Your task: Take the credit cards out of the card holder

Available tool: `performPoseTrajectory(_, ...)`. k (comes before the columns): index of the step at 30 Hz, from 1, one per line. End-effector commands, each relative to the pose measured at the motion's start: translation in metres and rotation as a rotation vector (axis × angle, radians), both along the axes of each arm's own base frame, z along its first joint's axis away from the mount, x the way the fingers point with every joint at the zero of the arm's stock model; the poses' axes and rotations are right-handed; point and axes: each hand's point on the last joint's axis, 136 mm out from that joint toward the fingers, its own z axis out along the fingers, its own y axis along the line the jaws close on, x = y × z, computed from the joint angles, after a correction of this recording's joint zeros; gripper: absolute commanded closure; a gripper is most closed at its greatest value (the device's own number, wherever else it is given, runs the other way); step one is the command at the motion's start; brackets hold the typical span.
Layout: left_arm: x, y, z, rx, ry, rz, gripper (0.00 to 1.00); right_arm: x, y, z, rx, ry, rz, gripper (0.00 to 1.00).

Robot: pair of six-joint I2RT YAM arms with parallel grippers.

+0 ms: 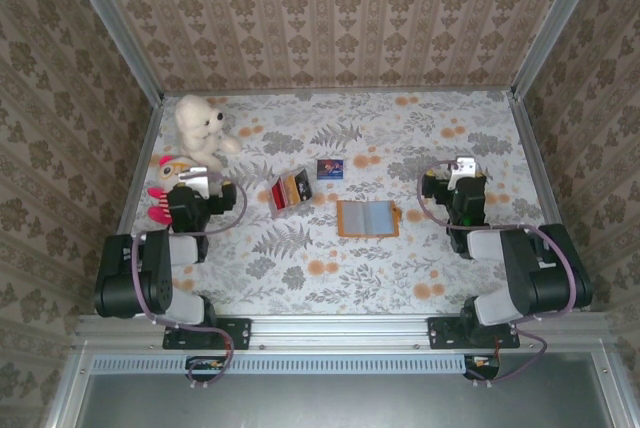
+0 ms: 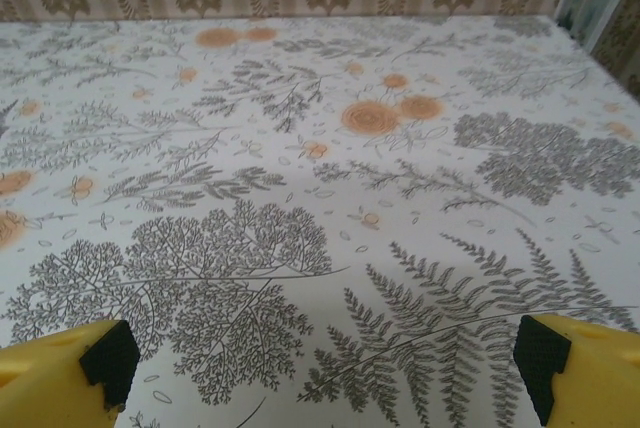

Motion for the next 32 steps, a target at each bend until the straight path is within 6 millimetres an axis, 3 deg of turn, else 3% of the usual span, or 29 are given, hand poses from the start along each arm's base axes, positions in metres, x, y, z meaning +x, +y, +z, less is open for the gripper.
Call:
performPoseTrajectory(1,0.016,-0.004,0.012,0.012,-0.058,-0.04,0.0,0.013,0.011,0.01,-0.014,-0.054,0.048,0.0)
performPoseTrajectory(7,0.027,-0.003,0.006,0.074,0.01,0.014,0.0,0.018,0.008,0.006,0.005,-0.013,0.043,0.0)
performPoseTrajectory(32,0.028,-0.006,0.005,0.086,0.016,0.016,0.0,0.019,0.006,0.006,0.024,-0.009,0.045,0.0)
